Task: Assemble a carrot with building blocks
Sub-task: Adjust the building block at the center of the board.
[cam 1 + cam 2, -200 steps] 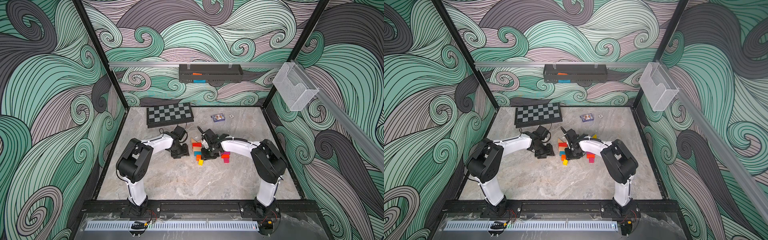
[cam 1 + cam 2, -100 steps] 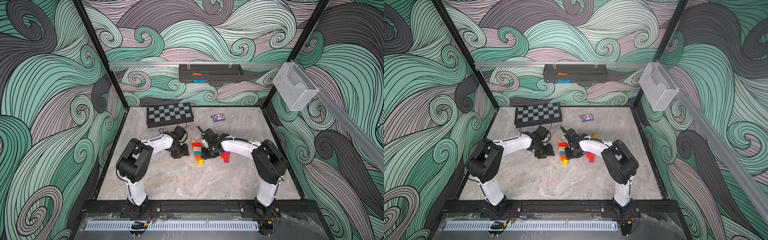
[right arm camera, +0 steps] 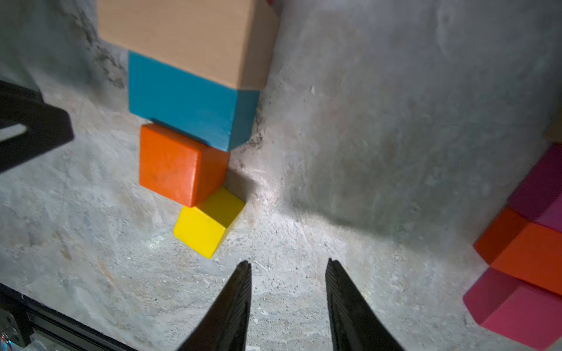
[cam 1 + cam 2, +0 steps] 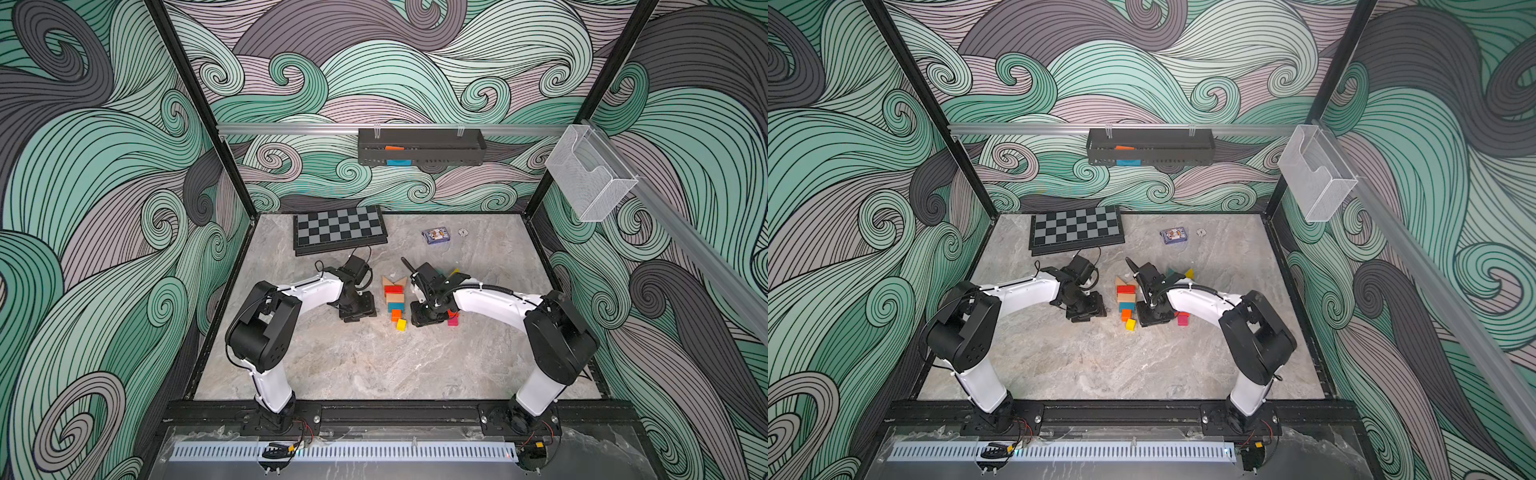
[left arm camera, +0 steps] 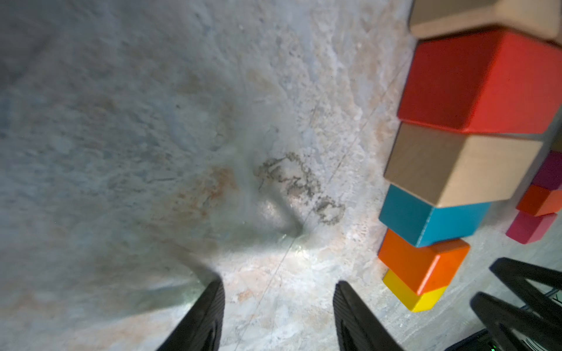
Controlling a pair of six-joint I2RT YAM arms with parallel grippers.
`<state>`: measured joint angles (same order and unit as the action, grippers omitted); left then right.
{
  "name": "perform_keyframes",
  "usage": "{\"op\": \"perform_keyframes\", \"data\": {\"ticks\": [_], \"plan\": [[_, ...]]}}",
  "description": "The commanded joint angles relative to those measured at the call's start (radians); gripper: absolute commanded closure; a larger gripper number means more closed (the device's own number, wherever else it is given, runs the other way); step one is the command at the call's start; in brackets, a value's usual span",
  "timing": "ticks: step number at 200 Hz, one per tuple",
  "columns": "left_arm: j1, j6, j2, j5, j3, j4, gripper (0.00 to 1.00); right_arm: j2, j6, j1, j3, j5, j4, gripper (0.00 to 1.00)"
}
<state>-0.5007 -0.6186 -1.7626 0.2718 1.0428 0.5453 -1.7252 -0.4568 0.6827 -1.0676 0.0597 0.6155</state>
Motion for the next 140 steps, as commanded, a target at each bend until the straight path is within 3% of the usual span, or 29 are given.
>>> {"op": "perform_keyframes", "data": {"ticks": [1,140], "plan": [[0.001,-0.006,0.025,0.012,0.000,0.008,0.41,-0.027,-0.024,0.009,0.002,0.036,-0.026,0.57],[-0.004,-0.001,0.020,0.007,-0.003,0.013,0.41,-0.099,-0.017,0.030,-0.052,0.027,-0.061,0.58]]}}
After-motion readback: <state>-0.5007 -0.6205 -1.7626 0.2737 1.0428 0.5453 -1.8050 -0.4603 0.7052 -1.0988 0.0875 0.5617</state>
